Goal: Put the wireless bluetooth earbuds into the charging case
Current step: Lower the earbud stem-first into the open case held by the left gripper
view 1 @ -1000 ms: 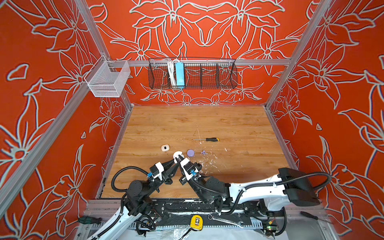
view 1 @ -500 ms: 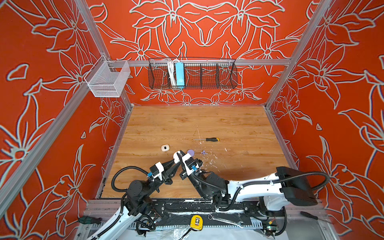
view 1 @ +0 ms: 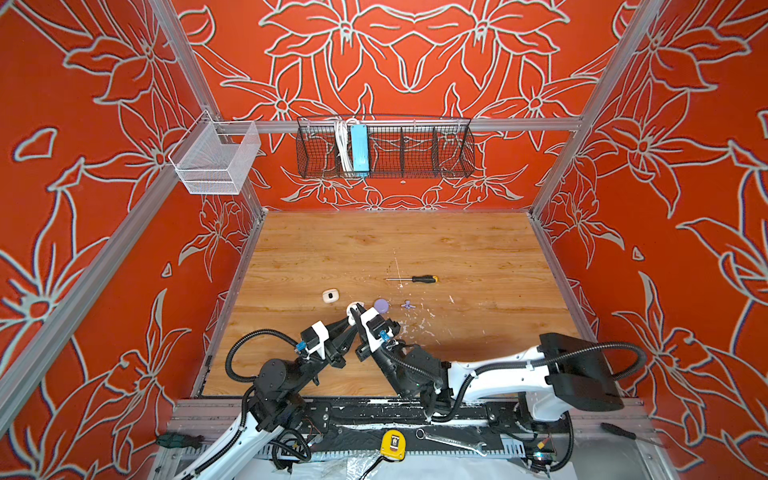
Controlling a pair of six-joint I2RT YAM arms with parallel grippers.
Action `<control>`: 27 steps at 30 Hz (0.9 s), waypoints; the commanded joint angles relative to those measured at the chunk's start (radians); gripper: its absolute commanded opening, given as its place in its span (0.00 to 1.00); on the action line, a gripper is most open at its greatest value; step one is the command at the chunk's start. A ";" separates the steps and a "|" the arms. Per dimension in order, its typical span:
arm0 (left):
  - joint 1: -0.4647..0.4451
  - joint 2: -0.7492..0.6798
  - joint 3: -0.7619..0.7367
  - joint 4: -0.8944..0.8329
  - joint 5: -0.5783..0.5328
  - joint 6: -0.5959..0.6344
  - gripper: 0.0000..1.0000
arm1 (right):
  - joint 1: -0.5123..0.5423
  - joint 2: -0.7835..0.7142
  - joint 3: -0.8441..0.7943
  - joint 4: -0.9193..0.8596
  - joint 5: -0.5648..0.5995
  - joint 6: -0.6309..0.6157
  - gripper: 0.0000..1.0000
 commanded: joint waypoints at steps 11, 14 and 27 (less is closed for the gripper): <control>-0.006 -0.012 -0.010 0.034 -0.051 -0.019 0.00 | -0.002 -0.025 -0.072 -0.058 0.054 0.093 0.06; -0.006 -0.012 -0.008 0.035 -0.051 -0.019 0.00 | 0.000 -0.037 -0.070 -0.093 0.053 0.104 0.06; -0.006 -0.012 -0.010 0.037 -0.048 -0.013 0.00 | 0.021 -0.038 -0.051 -0.165 0.065 0.143 0.07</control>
